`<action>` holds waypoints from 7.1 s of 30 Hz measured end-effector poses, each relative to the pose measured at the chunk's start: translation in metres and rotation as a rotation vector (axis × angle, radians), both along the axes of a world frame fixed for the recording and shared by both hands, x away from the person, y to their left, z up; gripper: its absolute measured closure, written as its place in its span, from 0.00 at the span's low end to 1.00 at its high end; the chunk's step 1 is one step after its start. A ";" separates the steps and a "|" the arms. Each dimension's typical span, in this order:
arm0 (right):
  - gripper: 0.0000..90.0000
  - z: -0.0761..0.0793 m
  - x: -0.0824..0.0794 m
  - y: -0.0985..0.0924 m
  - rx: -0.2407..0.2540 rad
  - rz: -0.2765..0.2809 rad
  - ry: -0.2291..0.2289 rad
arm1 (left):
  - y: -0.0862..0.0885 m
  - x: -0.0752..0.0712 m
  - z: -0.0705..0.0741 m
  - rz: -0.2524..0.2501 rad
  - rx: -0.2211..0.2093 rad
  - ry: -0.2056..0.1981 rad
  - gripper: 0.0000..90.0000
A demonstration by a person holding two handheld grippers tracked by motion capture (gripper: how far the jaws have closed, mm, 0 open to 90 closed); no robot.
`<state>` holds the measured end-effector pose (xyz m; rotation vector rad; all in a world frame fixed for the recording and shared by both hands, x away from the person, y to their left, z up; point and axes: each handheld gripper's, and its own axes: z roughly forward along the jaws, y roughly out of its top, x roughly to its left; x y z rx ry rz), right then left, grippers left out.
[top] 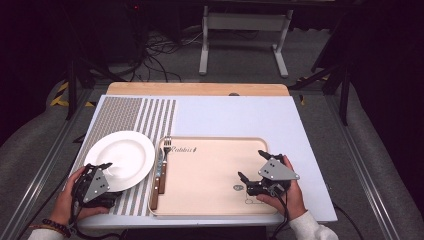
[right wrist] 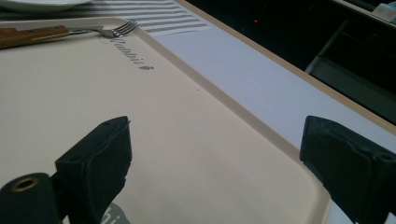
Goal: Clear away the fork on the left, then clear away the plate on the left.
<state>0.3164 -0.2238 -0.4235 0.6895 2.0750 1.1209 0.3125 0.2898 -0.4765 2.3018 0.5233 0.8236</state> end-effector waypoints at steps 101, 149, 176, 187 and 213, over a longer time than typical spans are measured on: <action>0.14 -0.006 -0.013 0.011 -0.129 0.058 -0.062 | -0.064 -0.022 -0.003 0.075 0.488 -0.253 0.92; 0.13 -0.002 -0.011 0.001 -0.093 -0.021 -0.088 | -0.122 -0.002 0.054 0.023 0.386 -0.458 0.92; 0.13 0.001 -0.012 -0.004 -0.075 -0.049 -0.106 | -0.164 -0.004 0.061 -0.085 0.358 -0.493 0.92; 0.13 0.003 -0.012 -0.008 -0.065 -0.066 -0.113 | -0.183 -0.007 0.061 -0.141 0.340 -0.498 0.91; 0.13 0.006 -0.016 -0.019 -0.045 -0.125 -0.124 | -0.215 -0.027 0.062 -0.269 0.322 -0.522 0.91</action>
